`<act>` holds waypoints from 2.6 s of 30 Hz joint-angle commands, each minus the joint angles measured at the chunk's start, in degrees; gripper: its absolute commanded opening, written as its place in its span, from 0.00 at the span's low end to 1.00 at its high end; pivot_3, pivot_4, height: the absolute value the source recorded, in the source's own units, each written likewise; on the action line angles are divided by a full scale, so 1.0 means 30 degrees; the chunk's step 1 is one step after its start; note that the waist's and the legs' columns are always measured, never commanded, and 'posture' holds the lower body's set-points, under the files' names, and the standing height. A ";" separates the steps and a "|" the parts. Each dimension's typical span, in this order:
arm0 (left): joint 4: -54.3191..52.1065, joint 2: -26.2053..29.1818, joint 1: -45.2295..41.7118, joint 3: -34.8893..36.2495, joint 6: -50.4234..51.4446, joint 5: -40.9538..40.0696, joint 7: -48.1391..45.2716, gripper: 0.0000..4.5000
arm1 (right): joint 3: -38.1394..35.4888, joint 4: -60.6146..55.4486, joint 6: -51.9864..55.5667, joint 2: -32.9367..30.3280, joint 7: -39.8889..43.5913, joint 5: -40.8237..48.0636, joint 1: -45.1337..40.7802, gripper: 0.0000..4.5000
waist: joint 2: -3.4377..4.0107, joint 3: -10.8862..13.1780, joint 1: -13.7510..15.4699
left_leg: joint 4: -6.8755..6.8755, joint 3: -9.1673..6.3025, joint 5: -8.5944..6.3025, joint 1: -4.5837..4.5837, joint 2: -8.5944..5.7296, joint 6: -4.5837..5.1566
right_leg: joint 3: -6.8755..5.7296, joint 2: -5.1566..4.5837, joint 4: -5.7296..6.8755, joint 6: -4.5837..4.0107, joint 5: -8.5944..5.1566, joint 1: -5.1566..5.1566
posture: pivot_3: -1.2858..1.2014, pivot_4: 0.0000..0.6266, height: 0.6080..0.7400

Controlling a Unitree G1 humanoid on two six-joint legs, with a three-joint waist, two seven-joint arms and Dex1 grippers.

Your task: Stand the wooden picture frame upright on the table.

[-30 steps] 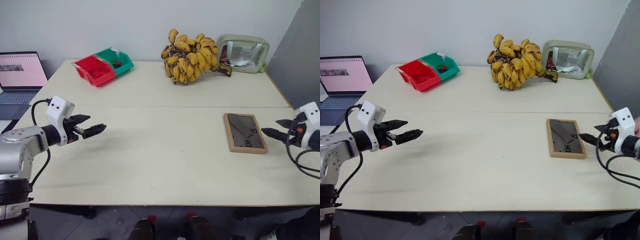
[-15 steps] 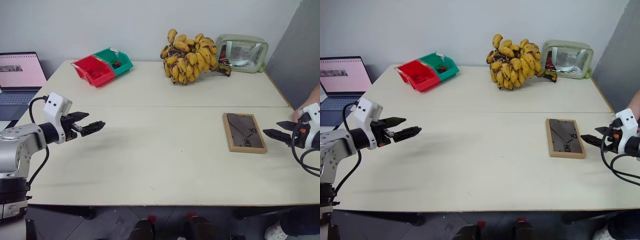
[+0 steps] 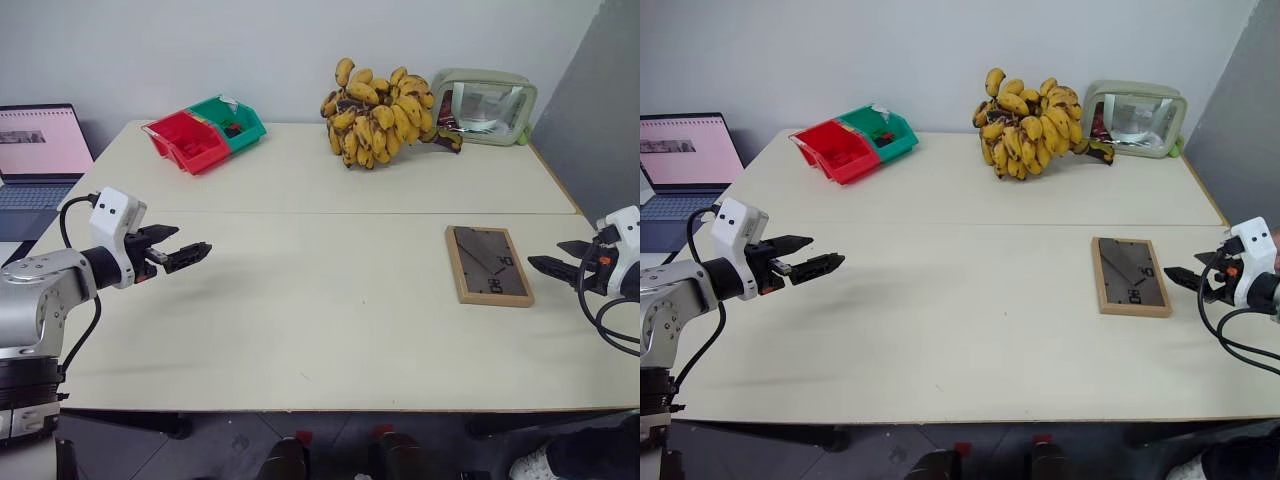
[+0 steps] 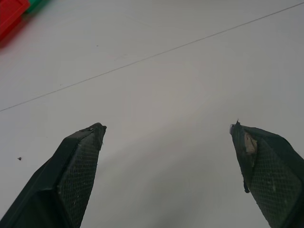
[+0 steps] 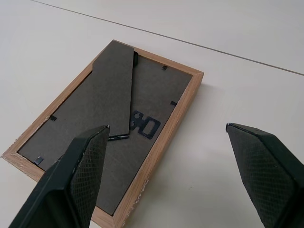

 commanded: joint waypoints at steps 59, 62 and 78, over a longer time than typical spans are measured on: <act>-0.7897 -0.0218 0.3307 -0.0441 0.3098 -0.2787 -0.0767 0.01 | 0.5030 -0.1373 -0.0794 1.0625 -0.3971 -0.3529 -0.1847 0.00 | 0.0004 -0.0004 -0.0569 | 0.0026 -0.0045 0.0001 0.0011 0.0042 -0.0002 | -0.0003 0.0031 0.0023 0.0011 0.0042 0.0020 | 0.52 0.24 1.00; -0.7947 -0.0278 0.3346 -0.0340 0.3227 -0.2836 -0.0415 0.01 | 0.5122 -0.3098 0.0639 1.1257 -0.4728 -0.3294 -0.1119 0.00 | 0.0005 -0.0004 -0.0606 | 0.0027 -0.0032 0.0001 0.0027 0.0035 -0.0002 | 0.0004 0.0040 0.0034 0.0011 0.0042 0.0021 | 0.52 0.24 1.00; -0.8161 0.0501 0.3845 -0.0215 0.3699 -0.3226 -0.0663 0.01 | 0.6970 -0.9782 0.5202 1.3483 -0.7126 -0.2553 0.0832 0.00 | 0.0006 -0.0004 -0.0614 | 0.0020 -0.0028 0.0001 0.0023 0.0036 -0.0001 | 0.0013 0.0056 0.0048 0.0007 0.0038 -0.0014 | 0.52 0.24 1.00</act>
